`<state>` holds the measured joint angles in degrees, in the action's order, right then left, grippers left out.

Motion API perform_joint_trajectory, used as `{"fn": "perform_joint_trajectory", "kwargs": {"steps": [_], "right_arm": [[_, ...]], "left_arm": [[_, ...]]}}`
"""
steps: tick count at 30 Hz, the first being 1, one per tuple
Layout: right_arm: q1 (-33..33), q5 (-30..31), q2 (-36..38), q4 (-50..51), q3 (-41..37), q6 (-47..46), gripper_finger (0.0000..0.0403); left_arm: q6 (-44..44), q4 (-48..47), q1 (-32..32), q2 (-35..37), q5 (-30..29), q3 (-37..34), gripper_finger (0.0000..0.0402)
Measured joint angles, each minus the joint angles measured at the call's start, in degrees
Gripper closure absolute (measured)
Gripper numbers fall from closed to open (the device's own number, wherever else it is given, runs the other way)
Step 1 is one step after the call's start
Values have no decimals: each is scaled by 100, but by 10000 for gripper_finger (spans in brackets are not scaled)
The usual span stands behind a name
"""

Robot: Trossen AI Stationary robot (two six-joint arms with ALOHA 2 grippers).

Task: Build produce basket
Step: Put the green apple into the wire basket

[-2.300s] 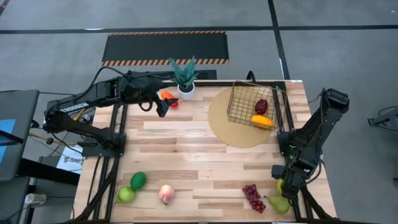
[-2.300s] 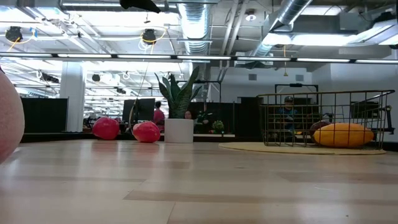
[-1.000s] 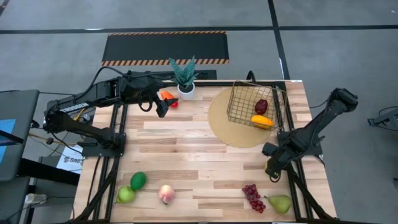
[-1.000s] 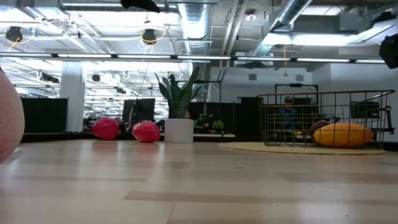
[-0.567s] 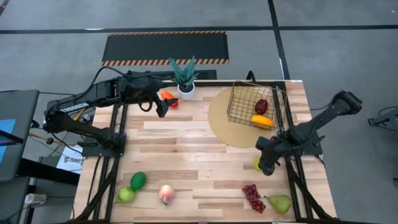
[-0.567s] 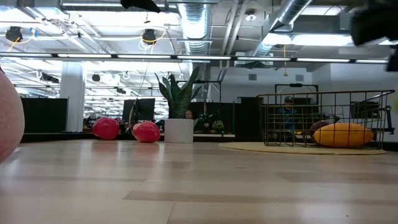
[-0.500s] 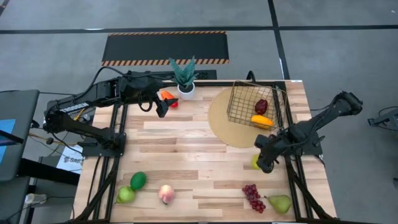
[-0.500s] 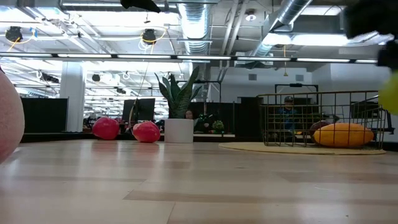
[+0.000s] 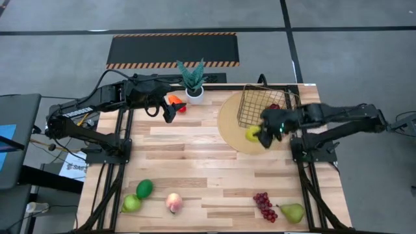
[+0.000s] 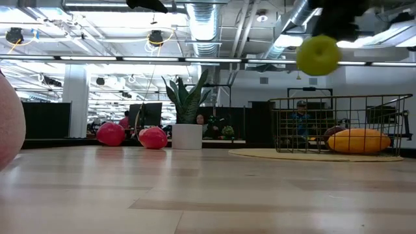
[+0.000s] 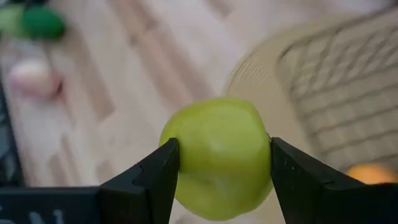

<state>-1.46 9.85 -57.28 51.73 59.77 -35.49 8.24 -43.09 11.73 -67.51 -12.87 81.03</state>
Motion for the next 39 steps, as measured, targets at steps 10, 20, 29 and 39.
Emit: {"fn": "perform_joint_trajectory", "kwargs": {"steps": [10,20,29,39], "right_arm": [[2512,232,-141,-155,337,1391,172],[3754,-231,-1240,-159,337,2214,172],[4066,-660,-2426,-707,334,2684,172],[4063,-715,-3310,-794,334,3038,172]], "left_arm": [[-68,-2,0,0,1,0,54],[-160,-38,0,0,-1,0,54],[-163,-160,-2,0,-111,0,54],[-264,-164,-2,0,-143,-2,54]]}}
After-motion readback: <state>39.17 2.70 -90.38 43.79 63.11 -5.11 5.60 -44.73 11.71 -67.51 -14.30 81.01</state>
